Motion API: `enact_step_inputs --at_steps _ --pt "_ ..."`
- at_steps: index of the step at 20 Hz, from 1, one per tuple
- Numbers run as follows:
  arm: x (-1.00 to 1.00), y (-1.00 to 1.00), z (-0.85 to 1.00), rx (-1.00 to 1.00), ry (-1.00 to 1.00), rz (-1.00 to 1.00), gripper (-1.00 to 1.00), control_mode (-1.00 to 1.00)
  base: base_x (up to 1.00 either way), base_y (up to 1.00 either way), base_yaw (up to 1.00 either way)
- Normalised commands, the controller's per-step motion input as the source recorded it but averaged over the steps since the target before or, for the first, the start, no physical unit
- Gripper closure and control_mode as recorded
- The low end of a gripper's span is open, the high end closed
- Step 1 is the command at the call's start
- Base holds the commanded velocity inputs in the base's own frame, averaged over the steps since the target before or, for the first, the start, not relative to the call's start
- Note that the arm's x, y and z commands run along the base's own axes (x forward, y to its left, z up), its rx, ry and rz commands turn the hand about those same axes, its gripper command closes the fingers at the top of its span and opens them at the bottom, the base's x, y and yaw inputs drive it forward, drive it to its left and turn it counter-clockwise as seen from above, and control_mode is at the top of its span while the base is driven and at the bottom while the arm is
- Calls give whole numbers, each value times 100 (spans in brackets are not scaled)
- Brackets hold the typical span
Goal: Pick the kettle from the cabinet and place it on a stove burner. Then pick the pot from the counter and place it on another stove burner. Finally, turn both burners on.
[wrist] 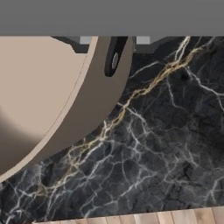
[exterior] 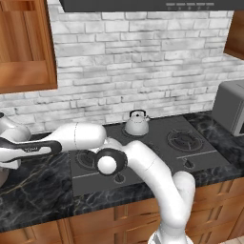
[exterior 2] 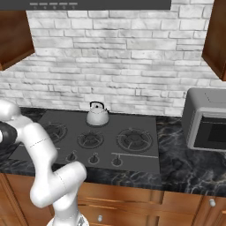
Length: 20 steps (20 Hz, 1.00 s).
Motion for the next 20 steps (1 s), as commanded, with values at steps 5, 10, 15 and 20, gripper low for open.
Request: enact_step_inputs --at_steps 5,10,15,20 --pt "-12 -5 3 0 -1 0 100 -100 0 0 0" --pt "-20 -11 26 0 -3 0 100 -100 0 0 0" --pt "-27 -19 17 0 -5 0 100 -100 0 0 0" --pt "-23 -39 17 0 -11 0 100 -100 0 0 0"
